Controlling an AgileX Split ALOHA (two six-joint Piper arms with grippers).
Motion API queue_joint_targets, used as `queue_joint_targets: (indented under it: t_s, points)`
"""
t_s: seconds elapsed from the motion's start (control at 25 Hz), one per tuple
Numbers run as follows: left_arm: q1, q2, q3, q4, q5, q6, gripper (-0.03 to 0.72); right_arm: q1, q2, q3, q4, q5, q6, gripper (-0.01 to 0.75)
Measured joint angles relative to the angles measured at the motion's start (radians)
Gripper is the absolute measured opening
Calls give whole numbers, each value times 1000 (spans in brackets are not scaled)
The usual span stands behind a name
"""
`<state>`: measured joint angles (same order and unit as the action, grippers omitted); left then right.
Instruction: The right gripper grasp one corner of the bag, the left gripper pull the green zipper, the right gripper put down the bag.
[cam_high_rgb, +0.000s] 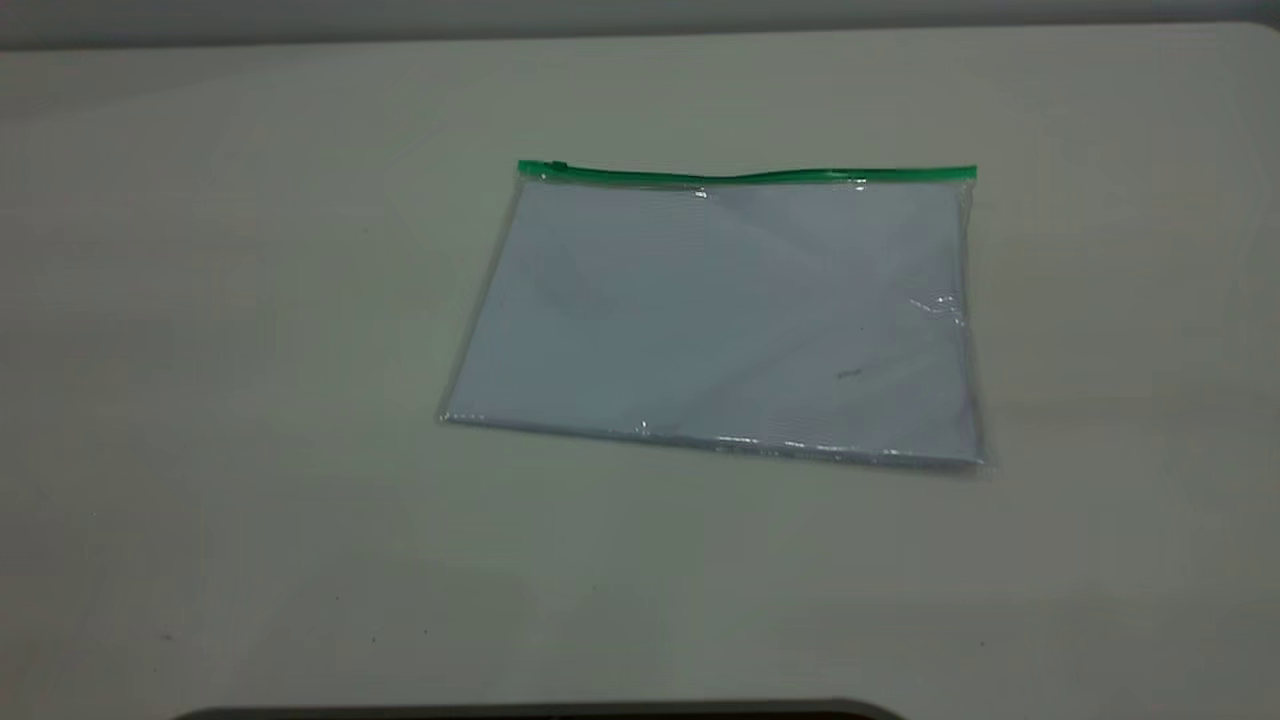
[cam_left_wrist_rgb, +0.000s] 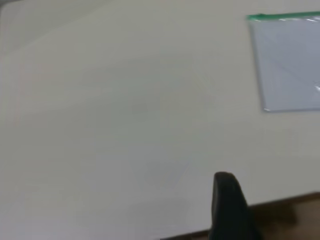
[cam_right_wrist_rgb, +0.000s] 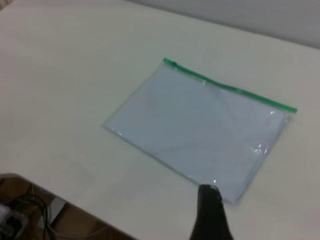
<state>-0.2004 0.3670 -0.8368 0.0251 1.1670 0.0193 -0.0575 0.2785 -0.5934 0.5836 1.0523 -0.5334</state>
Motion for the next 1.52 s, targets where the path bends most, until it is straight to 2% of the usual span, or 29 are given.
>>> queue_joint_targets:
  t_s: [0.32, 0.64, 1.04, 1.52]
  points:
    - [0, -175, 188, -53, 0, 15, 492, 0, -123, 38, -50, 20, 26, 591]
    - [0, -202, 339, -55, -30, 16, 492, 0, -203, 93, -101, 55, 88, 591]
    - [0, -203, 350, -54, -31, 16, 492, 0, -292, 102, -318, 82, 199, 591]
    - [0, -203, 350, -54, -33, 16, 492, 0, -295, 109, -448, 88, 274, 591]
